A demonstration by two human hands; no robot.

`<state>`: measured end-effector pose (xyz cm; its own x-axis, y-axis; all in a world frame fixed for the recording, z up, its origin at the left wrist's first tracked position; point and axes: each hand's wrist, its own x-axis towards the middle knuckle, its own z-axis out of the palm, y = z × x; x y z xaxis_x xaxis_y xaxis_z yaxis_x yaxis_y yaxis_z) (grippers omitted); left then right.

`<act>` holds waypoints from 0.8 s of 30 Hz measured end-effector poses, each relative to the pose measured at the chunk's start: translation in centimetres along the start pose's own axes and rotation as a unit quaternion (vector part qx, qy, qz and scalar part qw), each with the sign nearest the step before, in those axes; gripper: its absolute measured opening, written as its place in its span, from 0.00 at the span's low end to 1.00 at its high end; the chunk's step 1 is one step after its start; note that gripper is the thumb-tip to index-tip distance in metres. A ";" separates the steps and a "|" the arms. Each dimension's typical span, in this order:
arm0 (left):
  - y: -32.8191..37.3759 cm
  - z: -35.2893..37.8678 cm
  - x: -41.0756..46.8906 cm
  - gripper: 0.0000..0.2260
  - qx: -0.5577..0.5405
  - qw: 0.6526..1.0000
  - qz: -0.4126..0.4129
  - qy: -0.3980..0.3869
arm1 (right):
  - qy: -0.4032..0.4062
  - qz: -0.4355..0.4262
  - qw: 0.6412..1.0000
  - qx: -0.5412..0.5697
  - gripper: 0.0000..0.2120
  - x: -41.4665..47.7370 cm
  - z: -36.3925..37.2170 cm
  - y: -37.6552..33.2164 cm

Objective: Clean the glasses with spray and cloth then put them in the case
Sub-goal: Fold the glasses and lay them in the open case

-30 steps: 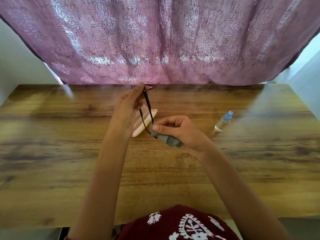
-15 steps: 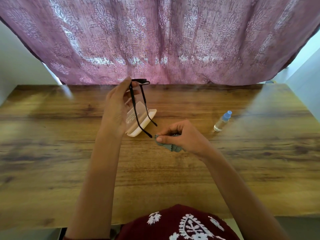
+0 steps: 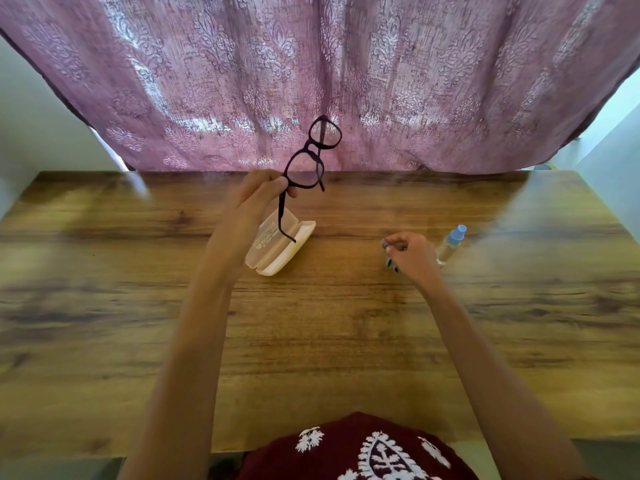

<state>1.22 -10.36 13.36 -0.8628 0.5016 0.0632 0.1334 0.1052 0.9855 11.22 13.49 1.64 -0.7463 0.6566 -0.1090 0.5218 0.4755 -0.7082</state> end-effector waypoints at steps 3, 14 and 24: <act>-0.6 -0.3 0.2 0.11 0.060 0.998 0.026 -0.001 | 0.017 0.009 0.999 -0.041 0.12 1.1 0.4 0.4; -2.3 -0.6 0.3 0.09 0.190 0.979 0.066 -0.022 | 0.122 -0.072 0.987 0.076 0.14 0.3 -0.2 -2.3; -4.7 -0.1 0.3 0.11 0.361 0.912 0.195 -0.019 | -0.040 0.056 0.920 0.386 0.17 -0.7 -3.0 -5.6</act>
<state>0.29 -10.77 8.75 -0.6657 0.6491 0.3682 0.7245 0.4441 0.5271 10.08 12.09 7.76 -0.7502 0.6162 -0.2400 0.1710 -0.1698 -0.9705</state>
